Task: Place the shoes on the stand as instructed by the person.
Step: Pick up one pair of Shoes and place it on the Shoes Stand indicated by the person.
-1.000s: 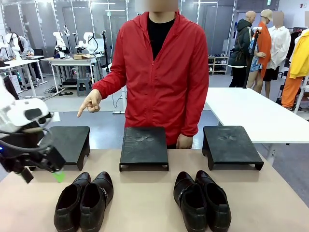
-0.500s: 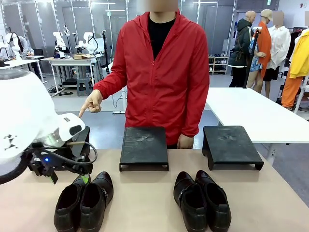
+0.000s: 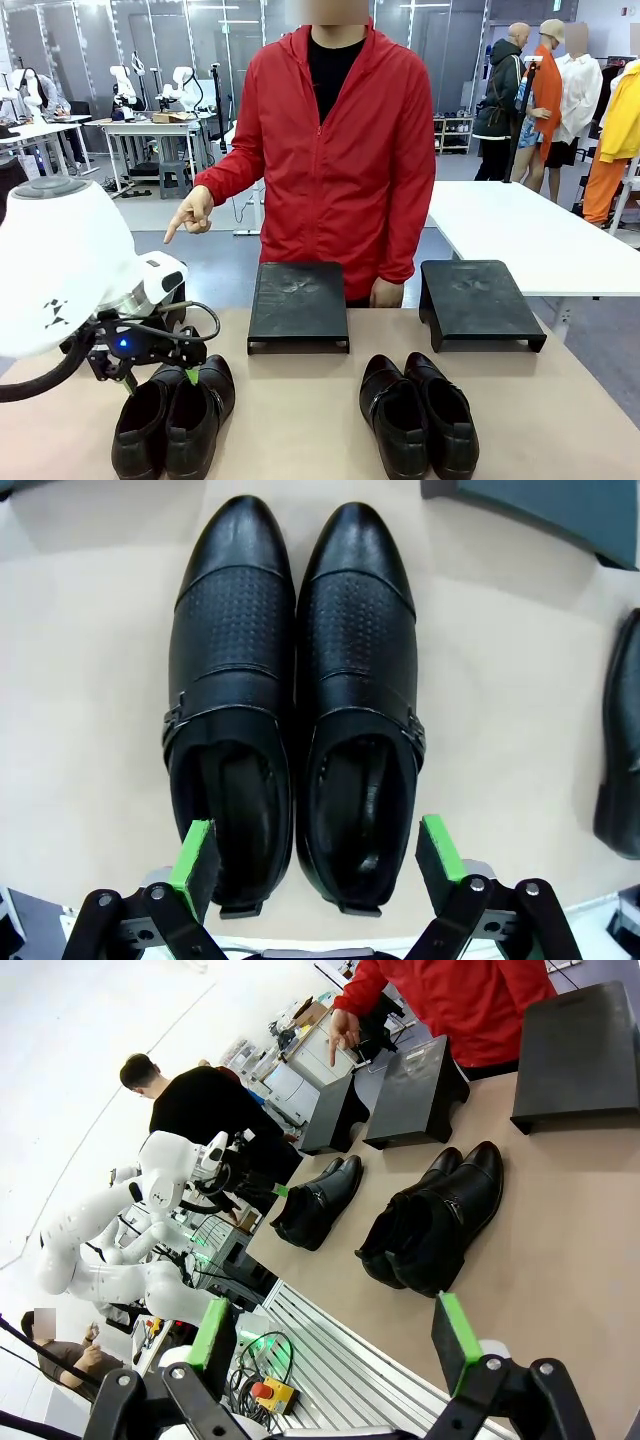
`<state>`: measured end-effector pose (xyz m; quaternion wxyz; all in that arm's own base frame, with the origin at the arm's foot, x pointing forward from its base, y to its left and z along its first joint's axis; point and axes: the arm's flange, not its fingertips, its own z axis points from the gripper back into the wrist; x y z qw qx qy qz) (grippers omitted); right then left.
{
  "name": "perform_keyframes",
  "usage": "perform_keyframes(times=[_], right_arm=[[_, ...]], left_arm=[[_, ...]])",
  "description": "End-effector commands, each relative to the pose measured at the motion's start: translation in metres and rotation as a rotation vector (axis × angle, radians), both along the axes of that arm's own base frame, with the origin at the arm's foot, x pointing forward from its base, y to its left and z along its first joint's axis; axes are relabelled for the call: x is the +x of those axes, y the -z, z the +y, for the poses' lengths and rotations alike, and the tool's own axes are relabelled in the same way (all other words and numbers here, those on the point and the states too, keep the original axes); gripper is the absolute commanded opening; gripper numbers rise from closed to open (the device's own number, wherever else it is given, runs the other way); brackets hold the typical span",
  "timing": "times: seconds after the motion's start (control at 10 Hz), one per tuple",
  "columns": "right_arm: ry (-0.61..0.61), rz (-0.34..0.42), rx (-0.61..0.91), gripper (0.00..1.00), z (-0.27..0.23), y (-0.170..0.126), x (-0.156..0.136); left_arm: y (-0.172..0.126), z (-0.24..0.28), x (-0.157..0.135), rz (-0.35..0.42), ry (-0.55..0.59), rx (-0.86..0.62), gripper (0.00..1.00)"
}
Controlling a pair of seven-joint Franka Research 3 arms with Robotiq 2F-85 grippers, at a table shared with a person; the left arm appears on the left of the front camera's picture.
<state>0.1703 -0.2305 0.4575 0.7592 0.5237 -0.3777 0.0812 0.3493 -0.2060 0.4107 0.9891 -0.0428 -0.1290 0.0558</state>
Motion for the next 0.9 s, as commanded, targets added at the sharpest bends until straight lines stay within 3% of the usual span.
perform_keyframes(times=[0.0, 0.7, 0.8], right_arm=[[0.001, -0.025, -0.001, 1.0, -0.001, -0.001, 0.0], [0.001, -0.025, -0.001, 1.0, -0.001, -0.001, 0.0], [0.001, -0.025, -0.001, 1.0, -0.001, -0.001, 0.0]], left_arm=[[0.064, 0.038, -0.069, -0.028, -0.038, -0.007, 1.0], [0.11, 0.054, -0.085, 0.03, -0.05, 0.044, 1.0], [0.113, 0.055, -0.086, 0.076, -0.025, 0.023, 0.79]])
